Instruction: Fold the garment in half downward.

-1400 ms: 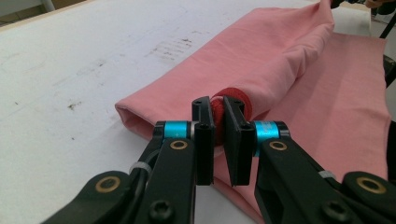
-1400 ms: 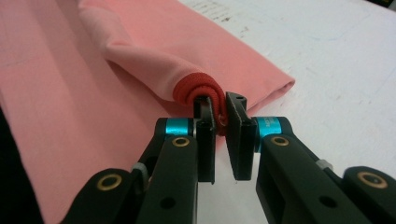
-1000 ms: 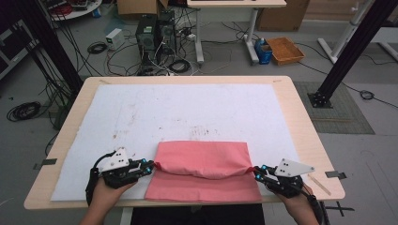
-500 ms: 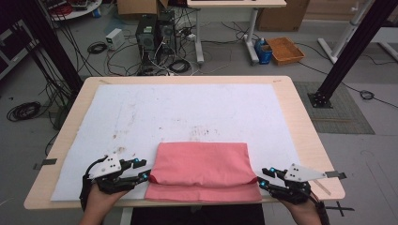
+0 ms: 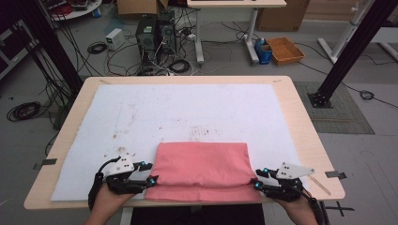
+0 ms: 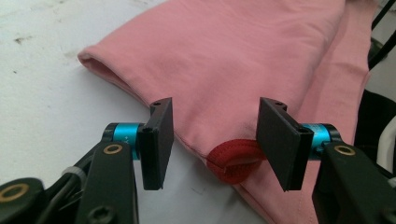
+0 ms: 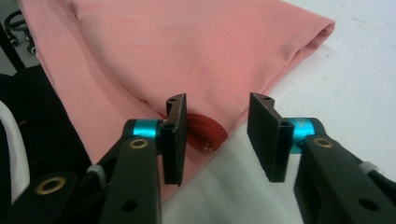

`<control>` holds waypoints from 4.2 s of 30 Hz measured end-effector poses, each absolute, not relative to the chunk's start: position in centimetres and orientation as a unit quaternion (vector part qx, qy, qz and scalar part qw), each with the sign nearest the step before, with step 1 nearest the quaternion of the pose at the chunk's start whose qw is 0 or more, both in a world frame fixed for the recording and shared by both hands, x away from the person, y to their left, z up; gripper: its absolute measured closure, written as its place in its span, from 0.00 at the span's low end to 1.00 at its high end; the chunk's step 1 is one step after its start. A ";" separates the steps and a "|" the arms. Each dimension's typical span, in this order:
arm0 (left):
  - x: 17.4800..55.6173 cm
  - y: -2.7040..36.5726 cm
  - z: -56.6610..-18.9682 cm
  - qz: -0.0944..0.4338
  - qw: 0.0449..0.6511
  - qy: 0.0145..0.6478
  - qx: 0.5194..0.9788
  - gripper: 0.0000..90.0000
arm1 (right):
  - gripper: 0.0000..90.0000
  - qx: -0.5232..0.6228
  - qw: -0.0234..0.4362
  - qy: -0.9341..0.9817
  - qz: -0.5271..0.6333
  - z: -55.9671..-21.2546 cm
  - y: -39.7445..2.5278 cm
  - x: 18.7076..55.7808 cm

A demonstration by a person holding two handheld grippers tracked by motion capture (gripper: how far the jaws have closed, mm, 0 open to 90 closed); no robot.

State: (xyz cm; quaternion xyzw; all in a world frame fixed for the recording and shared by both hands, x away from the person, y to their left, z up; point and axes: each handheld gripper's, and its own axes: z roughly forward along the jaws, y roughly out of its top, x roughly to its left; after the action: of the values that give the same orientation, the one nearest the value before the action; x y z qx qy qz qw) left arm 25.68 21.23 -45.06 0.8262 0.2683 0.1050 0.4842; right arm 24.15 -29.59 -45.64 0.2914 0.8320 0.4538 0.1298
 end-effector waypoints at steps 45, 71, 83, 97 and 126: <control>22.9 23.1 -44.3 0.057 0.509 0.235 0.826 0.83 | 0.88 0.252 0.133 0.836 0.469 -44.5 -30.4 19.1; 31.5 19.7 -43.5 0.115 0.472 0.319 0.814 0.42 | 0.46 0.340 0.132 0.814 0.451 -43.1 -28.1 29.7; 34.5 18.8 -44.8 0.107 0.440 0.344 0.823 0.42 | 0.52 0.354 0.121 0.832 0.410 -44.7 -27.0 33.6; 33.7 18.0 -45.1 0.108 0.421 0.301 0.849 0.75 | 0.90 0.328 0.102 0.848 0.404 -45.1 -26.8 33.4; 38.8 17.2 -42.3 0.146 0.428 0.322 0.832 0.91 | 0.97 0.322 0.164 0.853 0.376 -41.6 -26.1 39.2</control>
State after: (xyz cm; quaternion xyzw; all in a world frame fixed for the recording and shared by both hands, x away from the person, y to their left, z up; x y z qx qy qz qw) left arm 38.82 17.23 -42.25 0.8319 0.3222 0.1458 0.4276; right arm 39.24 -26.07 -41.61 0.3223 0.8532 0.3757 0.1644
